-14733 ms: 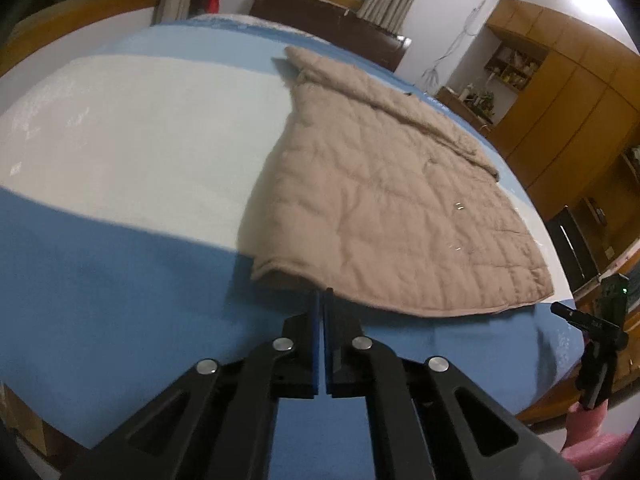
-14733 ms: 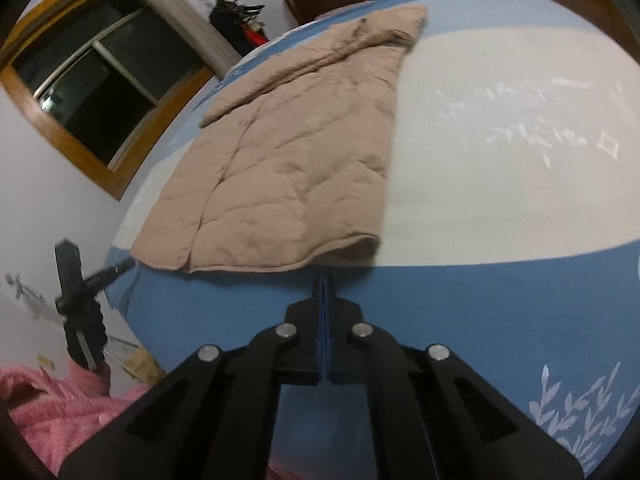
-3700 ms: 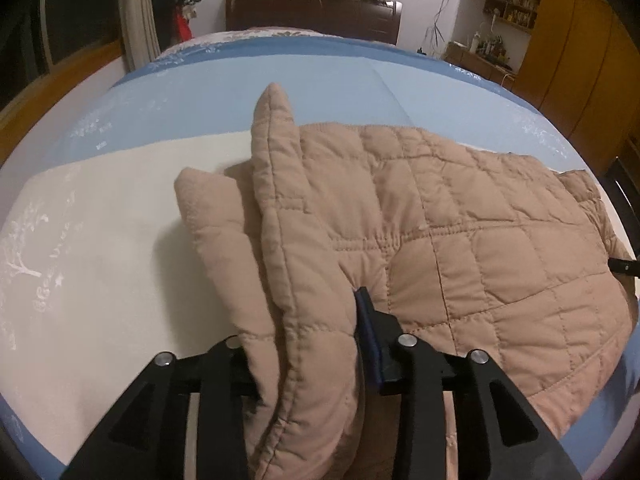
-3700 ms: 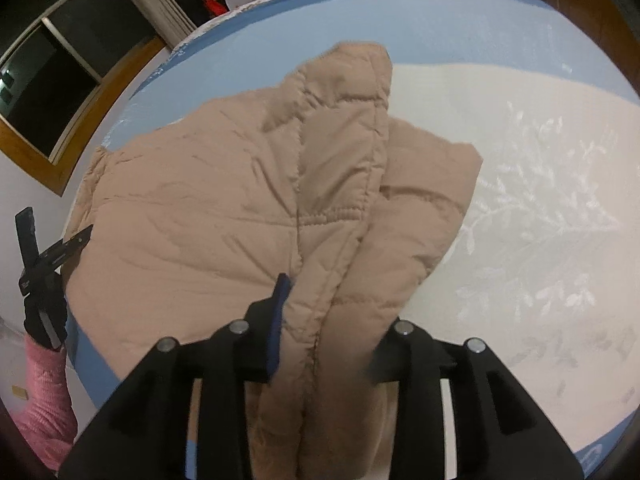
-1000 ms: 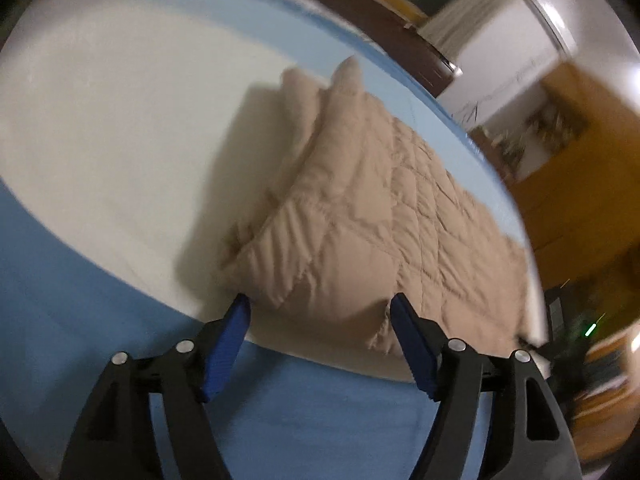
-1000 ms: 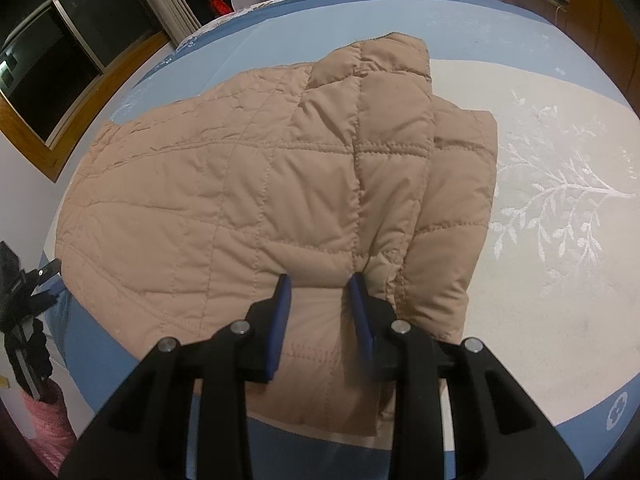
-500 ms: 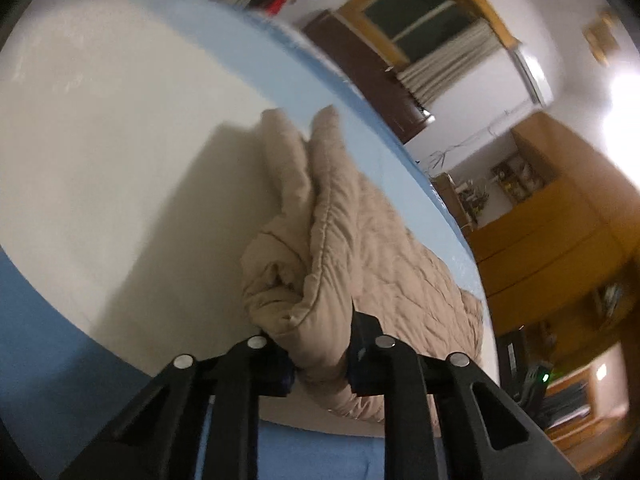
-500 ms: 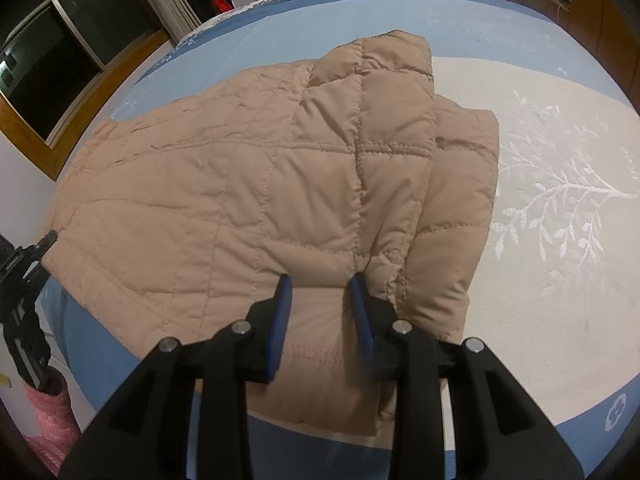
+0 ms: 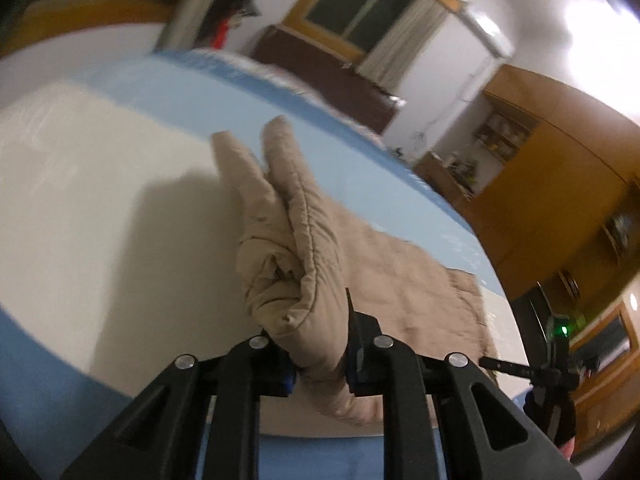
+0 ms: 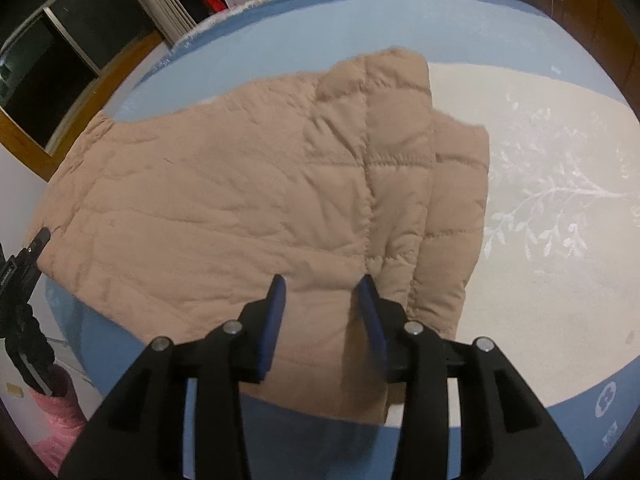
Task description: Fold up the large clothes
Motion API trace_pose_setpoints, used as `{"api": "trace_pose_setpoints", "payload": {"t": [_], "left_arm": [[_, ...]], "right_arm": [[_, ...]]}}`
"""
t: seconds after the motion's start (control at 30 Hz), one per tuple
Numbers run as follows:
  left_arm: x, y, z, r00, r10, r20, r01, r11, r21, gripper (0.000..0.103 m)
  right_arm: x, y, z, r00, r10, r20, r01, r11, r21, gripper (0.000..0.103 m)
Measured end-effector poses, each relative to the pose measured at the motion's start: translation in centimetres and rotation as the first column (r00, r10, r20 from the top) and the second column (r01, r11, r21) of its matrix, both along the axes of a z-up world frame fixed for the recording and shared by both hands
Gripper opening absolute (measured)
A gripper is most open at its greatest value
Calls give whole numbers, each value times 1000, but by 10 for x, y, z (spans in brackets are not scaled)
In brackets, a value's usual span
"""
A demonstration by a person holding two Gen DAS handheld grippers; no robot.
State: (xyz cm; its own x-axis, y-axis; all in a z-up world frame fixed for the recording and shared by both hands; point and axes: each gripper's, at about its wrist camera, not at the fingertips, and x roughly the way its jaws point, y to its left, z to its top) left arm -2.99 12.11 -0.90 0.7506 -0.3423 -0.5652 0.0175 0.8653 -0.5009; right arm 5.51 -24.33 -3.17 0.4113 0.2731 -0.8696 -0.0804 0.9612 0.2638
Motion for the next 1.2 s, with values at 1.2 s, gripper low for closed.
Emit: {"api": "trace_pose_setpoints", "payload": {"t": [1.2], "left_arm": [[34,-222,8,795,-599,-103,606,792,70,54]], "right_arm": [[4,2,40,1000,-3,3,3,1000,9,73]]}}
